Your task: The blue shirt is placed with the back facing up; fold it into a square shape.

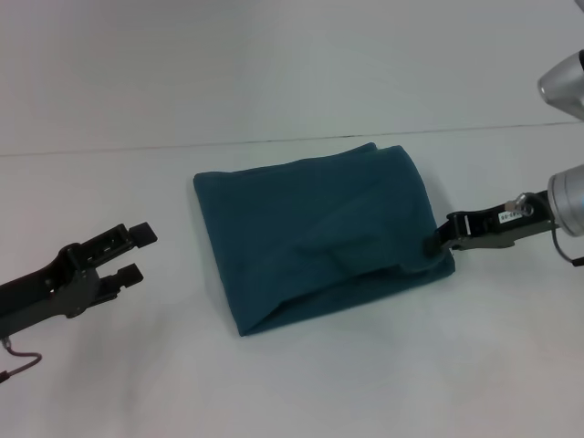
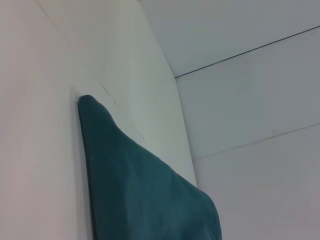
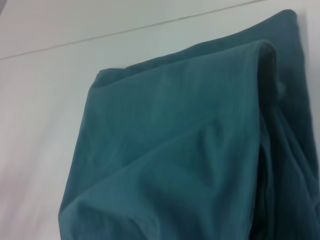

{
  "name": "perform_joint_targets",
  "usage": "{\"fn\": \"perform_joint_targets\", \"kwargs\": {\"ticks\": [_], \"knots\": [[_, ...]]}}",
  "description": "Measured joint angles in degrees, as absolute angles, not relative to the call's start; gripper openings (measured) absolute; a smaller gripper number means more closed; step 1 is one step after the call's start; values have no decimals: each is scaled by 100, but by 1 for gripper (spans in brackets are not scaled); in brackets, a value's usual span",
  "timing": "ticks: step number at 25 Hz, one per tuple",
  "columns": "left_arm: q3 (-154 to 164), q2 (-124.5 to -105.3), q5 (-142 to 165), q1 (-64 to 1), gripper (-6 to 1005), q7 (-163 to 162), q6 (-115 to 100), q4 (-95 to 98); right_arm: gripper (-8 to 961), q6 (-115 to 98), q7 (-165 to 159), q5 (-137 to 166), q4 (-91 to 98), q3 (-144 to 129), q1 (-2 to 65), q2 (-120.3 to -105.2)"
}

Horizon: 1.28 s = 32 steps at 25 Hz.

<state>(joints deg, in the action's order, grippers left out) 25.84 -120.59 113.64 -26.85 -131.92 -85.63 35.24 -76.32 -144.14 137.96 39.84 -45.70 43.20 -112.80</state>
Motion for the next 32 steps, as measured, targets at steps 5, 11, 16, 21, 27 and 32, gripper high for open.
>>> {"fn": "perform_joint_targets", "kwargs": {"ticks": [5, 11, 16, 21, 27, 32], "knots": [[2583, -12058, 11364, -2679, 946, -13192, -8571, 3524, 20, -7850, -14666, 13830, 4256, -4640, 4381, -11089], [2584, -12058, 11364, -2656, 946, -13193, -8577, 3524, 11, -8001, -14766, 14263, 4553, -4661, 4566, -11081], [2584, -12058, 11364, -2654, 946, -13196, -8586, 3524, 11, -7810, -14773, 14848, 4303, -4729, 4753, -11201], [2584, -12058, 11364, -2654, 947, -13201, -8579, 3524, 12, -7692, -14808, 15087, 4191, -4800, 4789, -11250], [2584, -12058, 11364, -2646, 947, -13202, -8568, 3524, 49, -7463, -14918, 15109, 3939, -4799, 4809, -11234], [2584, -12058, 11364, -2644, 946, -13200, -8559, 3525, 81, -7254, -15099, 15163, 3880, -4842, 4828, -11220]]}}
